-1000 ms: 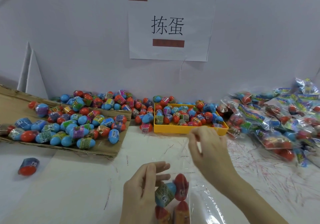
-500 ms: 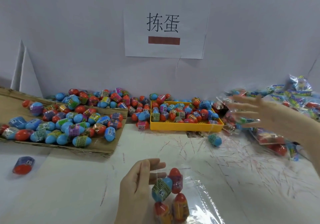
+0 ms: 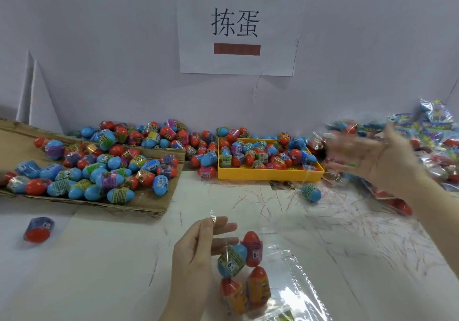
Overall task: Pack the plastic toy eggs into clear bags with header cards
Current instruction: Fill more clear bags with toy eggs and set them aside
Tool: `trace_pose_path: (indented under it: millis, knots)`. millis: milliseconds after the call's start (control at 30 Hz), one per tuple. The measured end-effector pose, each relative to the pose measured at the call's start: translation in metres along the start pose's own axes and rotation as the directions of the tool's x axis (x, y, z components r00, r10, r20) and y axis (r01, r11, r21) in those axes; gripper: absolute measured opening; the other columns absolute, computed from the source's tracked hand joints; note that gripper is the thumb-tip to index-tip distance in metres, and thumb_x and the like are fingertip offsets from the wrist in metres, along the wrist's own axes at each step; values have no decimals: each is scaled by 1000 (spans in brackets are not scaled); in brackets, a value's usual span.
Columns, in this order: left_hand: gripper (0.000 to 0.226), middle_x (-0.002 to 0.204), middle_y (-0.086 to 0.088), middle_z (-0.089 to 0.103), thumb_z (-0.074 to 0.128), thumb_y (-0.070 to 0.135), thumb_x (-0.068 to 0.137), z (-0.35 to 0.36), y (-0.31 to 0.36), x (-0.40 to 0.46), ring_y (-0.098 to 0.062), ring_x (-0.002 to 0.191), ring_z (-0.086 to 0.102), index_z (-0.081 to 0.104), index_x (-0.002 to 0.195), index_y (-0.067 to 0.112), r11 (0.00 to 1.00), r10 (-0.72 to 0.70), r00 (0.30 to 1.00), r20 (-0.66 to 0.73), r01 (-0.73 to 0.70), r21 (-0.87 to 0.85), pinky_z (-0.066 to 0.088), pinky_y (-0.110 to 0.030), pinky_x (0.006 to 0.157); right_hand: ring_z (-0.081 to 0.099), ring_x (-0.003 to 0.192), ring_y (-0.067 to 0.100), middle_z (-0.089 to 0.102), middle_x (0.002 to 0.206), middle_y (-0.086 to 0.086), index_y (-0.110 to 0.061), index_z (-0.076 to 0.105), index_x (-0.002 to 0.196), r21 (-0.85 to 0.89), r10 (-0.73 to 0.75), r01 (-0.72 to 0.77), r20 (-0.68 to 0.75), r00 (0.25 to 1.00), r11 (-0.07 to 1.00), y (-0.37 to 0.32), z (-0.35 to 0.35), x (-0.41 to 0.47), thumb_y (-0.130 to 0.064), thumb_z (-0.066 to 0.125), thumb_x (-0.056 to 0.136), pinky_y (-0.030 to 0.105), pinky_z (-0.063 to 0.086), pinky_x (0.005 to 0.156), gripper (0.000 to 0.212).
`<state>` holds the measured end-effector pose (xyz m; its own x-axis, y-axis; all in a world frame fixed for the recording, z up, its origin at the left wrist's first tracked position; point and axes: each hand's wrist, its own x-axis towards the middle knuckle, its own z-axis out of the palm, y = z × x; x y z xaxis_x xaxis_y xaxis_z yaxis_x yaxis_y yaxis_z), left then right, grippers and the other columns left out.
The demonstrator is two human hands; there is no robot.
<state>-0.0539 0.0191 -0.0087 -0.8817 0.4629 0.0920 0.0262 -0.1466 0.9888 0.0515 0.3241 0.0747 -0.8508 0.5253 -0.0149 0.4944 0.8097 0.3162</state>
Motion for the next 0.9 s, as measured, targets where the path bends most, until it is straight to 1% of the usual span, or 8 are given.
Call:
trace_pose_path:
  millis: [67,200,333,400,500,567,700,900]
  knots:
    - [35,77,8,74,33,14,98,-1,2,0,-15,67,70,65,84,15,1000,-13,1000,5,13,-20,50,-13,51,40,125,9,55,114,-15,-37,60,96,31,52,-53,15,999,998,-5,1,-3,-54,48,86,58,2,110,24]
    - [35,77,6,74,34,15,98,-2,3,1,-16,64,70,66,84,13,996,-42,999,5,42,-73,50,-13,51,30,115,-23,30,147,5,-16,40,136,768,139,109,-250,958,631,-12,1,-4,-14,40,97,-3,12,101,39]
    - [35,77,3,75,35,16,97,-4,1,2,-17,64,70,67,83,13,995,-45,999,23,47,-93,50,-13,52,23,138,16,30,148,-7,-51,31,131,726,257,-213,52,965,654,-44,0,-16,-66,48,77,55,7,113,58]
    - [35,78,1,75,35,16,97,-3,1,2,-18,63,70,68,82,13,994,-37,999,33,40,-104,49,-13,51,29,135,22,28,149,-8,-58,23,129,675,38,109,-199,979,730,-44,-3,-19,-63,68,55,57,28,104,86]
    - [36,79,-1,75,35,16,96,-2,3,2,-19,64,71,68,82,12,992,-40,998,53,46,-118,50,-14,52,10,137,23,-1,152,-2,-47,-14,138,246,161,-75,-349,923,966,-64,4,-24,-43,83,58,60,18,103,126]
    - [36,79,-1,75,35,16,96,-3,3,3,-20,64,71,68,81,12,992,-36,998,58,43,-123,51,-15,53,34,118,28,34,131,8,-26,36,131,215,101,54,-650,754,975,-75,10,-23,-10,86,54,53,28,87,94]
    - [35,81,-3,75,37,16,95,-4,5,2,-21,64,71,68,80,13,987,-41,997,67,51,-151,52,-17,56,50,63,4,56,67,-7,-24,59,73,744,210,439,-598,773,503,-120,5,-40,-27,72,72,20,41,62,14]
    - [34,85,-4,75,36,21,95,-6,4,3,-22,69,71,68,86,12,980,-76,991,113,95,-176,54,-18,60,67,86,6,72,91,-9,-28,63,100,999,-277,10,-19,961,-34,-157,9,-55,-61,56,58,18,52,77,53]
